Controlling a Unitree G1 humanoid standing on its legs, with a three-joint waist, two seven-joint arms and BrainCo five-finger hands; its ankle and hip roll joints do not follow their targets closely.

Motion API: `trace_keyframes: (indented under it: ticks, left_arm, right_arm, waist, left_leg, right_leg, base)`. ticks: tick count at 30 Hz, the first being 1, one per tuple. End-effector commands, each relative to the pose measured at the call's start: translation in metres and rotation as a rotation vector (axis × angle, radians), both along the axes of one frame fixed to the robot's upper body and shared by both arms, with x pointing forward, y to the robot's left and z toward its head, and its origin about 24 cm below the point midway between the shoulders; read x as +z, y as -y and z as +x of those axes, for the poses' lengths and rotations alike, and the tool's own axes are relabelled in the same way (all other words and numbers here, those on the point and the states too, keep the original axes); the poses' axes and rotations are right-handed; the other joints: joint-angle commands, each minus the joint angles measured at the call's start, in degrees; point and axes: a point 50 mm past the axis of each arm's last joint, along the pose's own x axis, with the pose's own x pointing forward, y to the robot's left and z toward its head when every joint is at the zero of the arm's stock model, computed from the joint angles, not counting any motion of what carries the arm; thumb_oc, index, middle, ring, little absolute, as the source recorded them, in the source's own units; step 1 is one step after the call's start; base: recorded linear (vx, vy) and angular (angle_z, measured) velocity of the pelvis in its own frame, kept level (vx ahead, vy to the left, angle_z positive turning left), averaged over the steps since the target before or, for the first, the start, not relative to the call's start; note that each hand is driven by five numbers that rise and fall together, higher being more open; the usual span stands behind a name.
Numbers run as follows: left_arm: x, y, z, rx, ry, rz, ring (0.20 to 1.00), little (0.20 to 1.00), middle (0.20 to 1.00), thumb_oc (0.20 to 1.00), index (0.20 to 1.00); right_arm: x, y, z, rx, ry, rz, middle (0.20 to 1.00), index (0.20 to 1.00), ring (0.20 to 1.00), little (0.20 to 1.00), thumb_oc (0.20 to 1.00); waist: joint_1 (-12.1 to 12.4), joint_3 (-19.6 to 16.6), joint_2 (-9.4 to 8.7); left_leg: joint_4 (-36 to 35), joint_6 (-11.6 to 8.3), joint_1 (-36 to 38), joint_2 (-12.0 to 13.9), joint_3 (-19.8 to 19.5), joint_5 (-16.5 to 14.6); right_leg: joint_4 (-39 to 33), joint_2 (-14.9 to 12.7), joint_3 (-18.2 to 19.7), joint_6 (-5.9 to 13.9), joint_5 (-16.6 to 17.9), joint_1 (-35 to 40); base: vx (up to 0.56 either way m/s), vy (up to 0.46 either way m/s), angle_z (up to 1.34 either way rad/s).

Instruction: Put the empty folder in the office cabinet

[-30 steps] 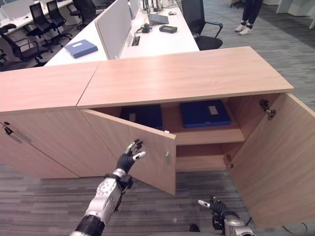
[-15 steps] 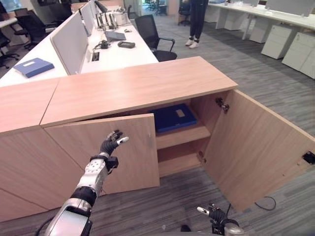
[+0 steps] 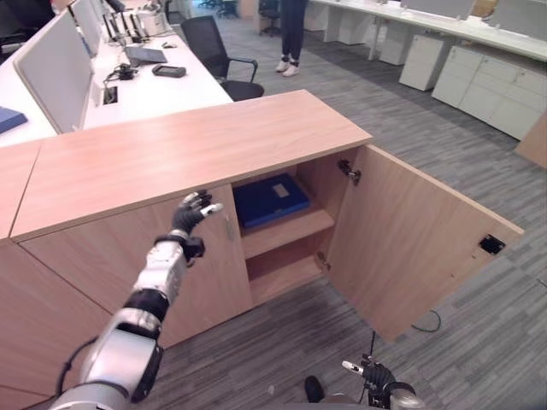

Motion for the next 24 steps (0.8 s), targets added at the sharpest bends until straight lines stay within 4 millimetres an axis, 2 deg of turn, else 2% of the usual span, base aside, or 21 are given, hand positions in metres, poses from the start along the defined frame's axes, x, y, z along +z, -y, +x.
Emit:
trace_keyframes:
  ticks: [1, 2, 3, 4, 5, 6, 7, 8, 12, 16, 19, 20, 21, 23, 24]
  left_arm:
    - [0.007, 0.008, -0.001, -0.077, 0.069, 0.087, 1.0, 1.0, 1.0, 1.0, 1.0]
    - [0.001, 0.011, -0.009, -0.104, 0.058, 0.08, 1.0, 1.0, 1.0, 1.0, 1.0]
    - [-0.011, 0.015, -0.027, -0.156, 0.029, 0.066, 1.0, 1.0, 1.0, 1.0, 1.0]
    - [-0.014, 0.015, -0.034, -0.164, 0.017, 0.046, 1.0, 1.0, 1.0, 1.0, 1.0]
    - [-0.026, 0.01, -0.048, -0.154, -0.031, 0.022, 1.0, 1.0, 1.0, 1.0, 1.0]
    - [-0.034, 0.006, -0.057, -0.14, -0.068, 0.01, 1.0, 1.0, 1.0, 1.0, 1.0]
    - [-0.041, 0.003, -0.062, -0.128, -0.099, -0.005, 1.0, 1.0, 1.0, 1.0, 1.0]
    - [-0.045, 0.003, -0.067, -0.134, -0.119, -0.012, 1.0, 1.0, 1.0, 1.0, 1.0]
    - [-0.062, 0.003, -0.084, -0.152, -0.195, 0.002, 1.0, 1.0, 1.0, 1.0, 1.0]
    - [-0.068, 0.002, -0.09, -0.152, -0.219, 0.005, 1.0, 1.0, 1.0, 1.0, 1.0]
    - [-0.075, 0.001, -0.097, -0.139, -0.252, 0.002, 1.0, 1.0, 1.0, 1.0, 1.0]
    - [-0.077, 0.0, -0.099, -0.132, -0.259, -0.005, 1.0, 1.0, 1.0, 1.0, 1.0]
    - [-0.077, 0.0, -0.099, -0.132, -0.259, -0.005, 1.0, 1.0, 1.0, 1.0, 1.0]
    - [-0.081, 0.003, -0.1, -0.121, -0.278, -0.016, 1.0, 1.0, 1.0, 1.0, 1.0]
    - [-0.082, 0.003, -0.1, -0.116, -0.28, -0.019, 1.0, 1.0, 1.0, 1.0, 1.0]
  right_arm:
    - [0.005, -0.001, 0.021, -0.059, 0.047, 0.015, 1.0, 1.0, 1.0, 1.0, 1.0]
    - [0.005, 0.0, 0.022, -0.069, 0.05, 0.014, 1.0, 1.0, 1.0, 1.0, 1.0]
    - [0.007, 0.004, 0.026, -0.097, 0.064, 0.014, 1.0, 1.0, 1.0, 1.0, 1.0]
    - [0.008, 0.005, 0.029, -0.104, 0.07, 0.009, 1.0, 1.0, 1.0, 1.0, 1.0]
    - [0.009, 0.006, 0.029, -0.12, 0.069, 0.006, 1.0, 1.0, 1.0, 1.0, 1.0]
    - [0.009, 0.006, 0.03, -0.12, 0.07, 0.004, 1.0, 1.0, 1.0, 1.0, 1.0]
    - [0.008, 0.005, 0.03, -0.12, 0.07, 0.008, 1.0, 1.0, 1.0, 1.0, 1.0]
    - [0.008, 0.004, 0.029, -0.12, 0.066, 0.009, 1.0, 1.0, 1.0, 1.0, 1.0]
    - [0.006, 0.015, 0.019, -0.174, 0.044, -0.008, 1.0, 1.0, 1.0, 1.0, 1.0]
    - [0.006, 0.025, 0.013, -0.2, 0.033, -0.025, 1.0, 1.0, 1.0, 1.0, 1.0]
    - [0.007, 0.035, 0.011, -0.209, 0.027, -0.05, 1.0, 1.0, 1.0, 1.0, 1.0]
    - [0.008, 0.038, 0.011, -0.212, 0.027, -0.058, 1.0, 1.0, 1.0, 1.0, 1.0]
    - [0.008, 0.038, 0.011, -0.212, 0.028, -0.059, 1.0, 1.0, 1.0, 1.0, 1.0]
    - [0.01, 0.046, 0.012, -0.225, 0.03, -0.074, 1.0, 1.0, 1.0, 1.0, 1.0]
    - [0.011, 0.049, 0.013, -0.224, 0.031, -0.083, 1.0, 1.0, 1.0, 1.0, 1.0]
  waist:
    - [1.7, 1.0, 0.1]
    - [2.4, 1.5, 0.15]
    - [4.1, 2.9, 0.63]
    - [5.0, 3.6, 0.96]
    - [7.2, 4.5, 1.77]
    - [7.6, 4.6, 1.99]
    - [8.0, 4.5, 1.93]
    - [7.9, 4.3, 1.6]
    - [6.9, 2.9, 1.68]
    - [5.7, 2.1, 2.53]
    - [4.3, 1.8, 4.1]
    - [3.9, 1.6, 4.81]
    - [3.9, 1.6, 4.83]
    - [2.8, 3.1, 6.4]
    - [2.7, 3.8, 6.43]
  left_leg:
    - [0.7, -0.55, 0.5, 0.8, -4.3, -3.7]
    - [0.7, -0.43, 0.2, 0.9, -4.3, -3.6]
    - [0.7, -0.15, -0.4, 1.2, -3.8, -3.4]
    - [0.7, -0.28, -0.7, 1.6, -3.3, -3.2]
    - [0.9, -0.46, -1.1, 2.5, -1.1, -2.7]
    - [1.2, -0.54, -1.2, 2.8, -0.2, -2.8]
    - [1.4, -0.65, -1.1, 3.0, 0.9, -2.9]
    - [1.4, -0.77, -1.1, 2.8, 1.3, -3.0]
    - [1.8, -1.77, -0.2, 2.8, 1.8, -3.3]
    - [2.1, -2.99, 0.2, 4.1, 2.7, -2.4]
    - [4.0, -4.45, 0.6, 6.3, 4.3, -1.9]
    - [5.5, -5.41, 0.2, 7.8, 5.6, -0.5]
    - [5.6, -5.43, 0.2, 7.8, 5.6, -0.5]
    - [13.4, -7.61, -1.3, 11.7, 5.7, 4.0]
    - [17.2, -8.03, -2.6, 12.6, 4.5, 5.7]
  right_leg:
    - [5.4, -5.6, -0.8, 7.45, -6.3, 3.5]
    - [5.9, -5.5, -1.3, 7.45, -6.2, 3.0]
    - [8.3, -5.9, -5.1, 7.45, -6.0, 1.6]
    - [10.7, -7.0, -9.5, 7.45, -5.3, 0.3]
    - [13.4, -10.7, -20.8, 6.76, -5.5, -0.5]
    - [14.7, -12.7, -26.6, 5.87, -5.8, -0.1]
    - [15.4, -14.0, -29.7, 5.3, -5.2, -0.3]
    - [14.6, -14.3, -30.9, 5.12, -5.2, 0.2]
    - [9.2, -13.0, -29.4, 5.29, -4.4, 3.0]
    - [6.4, -10.9, -27.4, 4.41, -5.0, 4.0]
    - [4.0, -8.1, -25.0, 3.52, -6.2, 5.0]
    - [2.6, -6.4, -23.6, 2.73, -6.6, 5.2]
    - [2.6, -6.4, -23.6, 2.72, -6.5, 5.2]
    - [1.8, -2.9, -21.4, 0.53, -8.7, 7.0]
    - [1.8, -2.2, -20.5, -0.23, -9.2, 7.2]
  base:
    - [-0.07, -0.005, 0.22]
    - [-0.13, -0.026, 0.07]
    - [-0.14, -0.041, 0.03]
    - [-0.2, -0.066, 0.03]
    - [-0.16, -0.079, -0.04]
    - [-0.13, -0.103, -0.43]
    - [-0.04, -0.101, -0.65]
    - [0.02, -0.127, -0.62]
    - [0.06, -0.185, -0.55]
    - [0.03, -0.151, -0.54]
    - [0.02, -0.172, -0.46]
    - [0.03, -0.168, -0.71]
    - [0.07, -0.199, -0.88]
    - [0.08, -0.24, -0.64]
    - [0.04, -0.222, -0.46]
